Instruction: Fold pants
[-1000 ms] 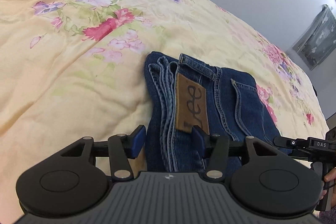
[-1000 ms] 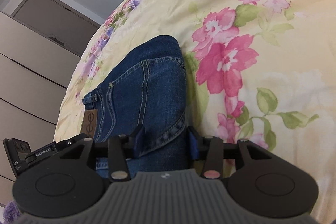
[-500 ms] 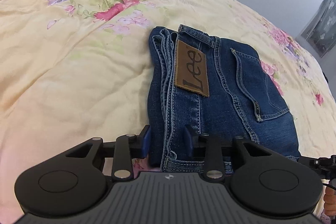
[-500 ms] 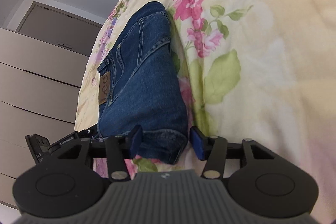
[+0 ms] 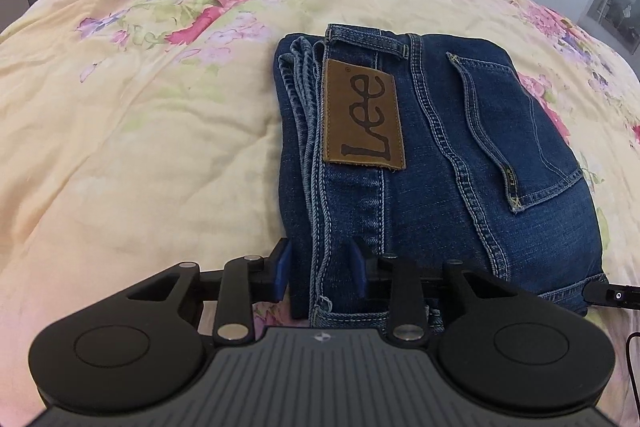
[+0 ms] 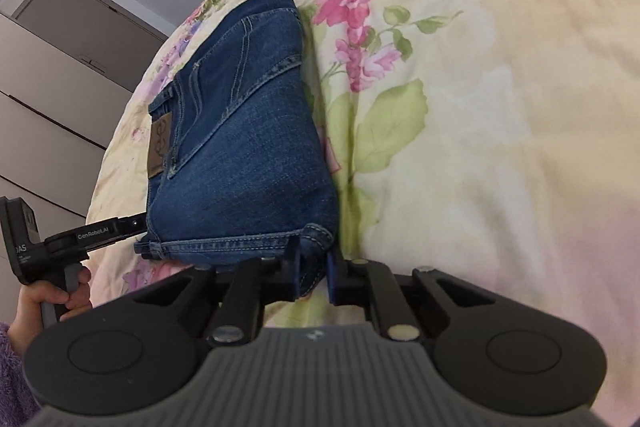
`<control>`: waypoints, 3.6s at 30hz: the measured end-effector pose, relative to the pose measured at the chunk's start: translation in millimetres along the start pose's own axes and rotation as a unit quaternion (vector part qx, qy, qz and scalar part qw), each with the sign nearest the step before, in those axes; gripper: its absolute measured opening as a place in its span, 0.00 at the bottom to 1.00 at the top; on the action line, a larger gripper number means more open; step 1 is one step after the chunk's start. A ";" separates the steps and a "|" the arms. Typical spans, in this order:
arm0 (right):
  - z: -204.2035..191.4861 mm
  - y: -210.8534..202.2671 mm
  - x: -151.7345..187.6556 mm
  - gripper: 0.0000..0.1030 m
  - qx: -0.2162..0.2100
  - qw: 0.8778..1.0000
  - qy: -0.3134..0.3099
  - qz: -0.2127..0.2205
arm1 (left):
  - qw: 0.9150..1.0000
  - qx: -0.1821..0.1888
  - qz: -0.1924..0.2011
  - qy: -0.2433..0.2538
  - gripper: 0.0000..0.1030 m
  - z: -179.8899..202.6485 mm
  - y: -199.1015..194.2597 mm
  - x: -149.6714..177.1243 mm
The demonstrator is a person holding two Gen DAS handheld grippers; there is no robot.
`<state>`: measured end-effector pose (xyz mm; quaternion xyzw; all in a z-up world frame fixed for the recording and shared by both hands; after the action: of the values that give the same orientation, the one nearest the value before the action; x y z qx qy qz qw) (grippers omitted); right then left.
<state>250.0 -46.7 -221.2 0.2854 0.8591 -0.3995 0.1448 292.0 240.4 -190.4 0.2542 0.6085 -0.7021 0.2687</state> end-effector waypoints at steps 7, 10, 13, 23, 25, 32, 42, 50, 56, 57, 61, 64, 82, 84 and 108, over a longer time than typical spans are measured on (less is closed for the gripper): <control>-23.3 -23.8 -15.7 0.19 0.027 0.996 -0.090 0.004 | 1.000 -0.004 0.023 0.010 0.34 3.9 -23.0 -18.7; -32.2 -42.4 -32.8 0.20 0.041 0.986 -0.156 0.035 | 0.999 -0.001 0.052 -0.008 0.34 0.5 -39.6 -28.9; -44.7 -52.1 -47.1 0.20 0.043 0.978 -0.194 0.062 | 0.998 -0.004 0.069 -0.001 0.34 3.1 -56.8 -38.6; -128.7 -103.4 -71.7 0.38 0.013 0.949 -0.280 0.141 | 0.979 -0.048 0.167 0.104 0.43 34.8 -173.3 -96.0; -144.7 -120.6 -70.8 0.53 0.008 0.944 -0.289 0.157 | 0.973 -0.066 0.184 0.123 0.54 40.6 -200.4 -101.9; -184.1 -175.4 -40.1 0.64 0.004 0.925 -0.316 0.210 | 0.952 -0.108 0.219 0.183 0.83 66.7 -272.4 -80.8; -180.4 -202.2 14.5 0.79 0.026 0.925 -0.294 0.241 | 0.961 -0.119 0.225 0.103 0.89 80.0 -277.3 -14.3; -168.7 -183.5 30.1 0.79 0.040 0.930 -0.265 0.251 | 0.968 -0.125 0.213 0.043 0.89 79.5 -233.8 19.1; -167.7 -152.4 30.8 0.79 0.053 0.932 -0.270 0.237 | 0.973 -0.136 0.185 0.016 0.89 74.6 -203.9 33.6; -167.2 -147.3 30.8 0.79 0.055 0.932 -0.272 0.235 | 0.974 -0.139 0.180 0.015 0.89 74.5 -199.8 34.8; -165.1 -126.0 32.3 0.79 0.079 0.926 -0.294 0.224 | 0.973 -0.157 0.165 0.015 0.89 72.0 -183.9 34.5; -163.5 -111.8 31.2 0.79 0.094 0.920 -0.310 0.222 | 0.972 -0.169 0.161 0.027 0.89 72.8 -173.5 33.8; -157.8 -96.4 33.7 0.79 0.101 0.921 -0.312 0.212 | 0.976 -0.163 0.138 0.038 0.89 81.4 -158.8 37.2; -158.0 -98.9 34.3 0.79 0.099 0.921 -0.310 0.213 | 0.976 -0.162 0.140 0.038 0.89 82.2 -161.0 36.7; -164.5 -112.9 37.5 0.79 0.098 0.917 -0.316 0.224 | 0.974 -0.164 0.149 0.041 0.89 87.7 -172.3 34.5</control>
<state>148.4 35.4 -65.8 0.3424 0.6385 -0.5084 0.4653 146.0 170.9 -78.9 0.3229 0.6808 -0.5342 0.3832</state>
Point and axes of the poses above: each gripper's, at about its wrist camera, not at the fingertips, and y roughly the way its jaws point, z to its right, x to its underside, the point moved 8 cm from there along y, roughly the way its jaws point, and after that the axes turned 11 degrees about z, right-handed, at the moved point
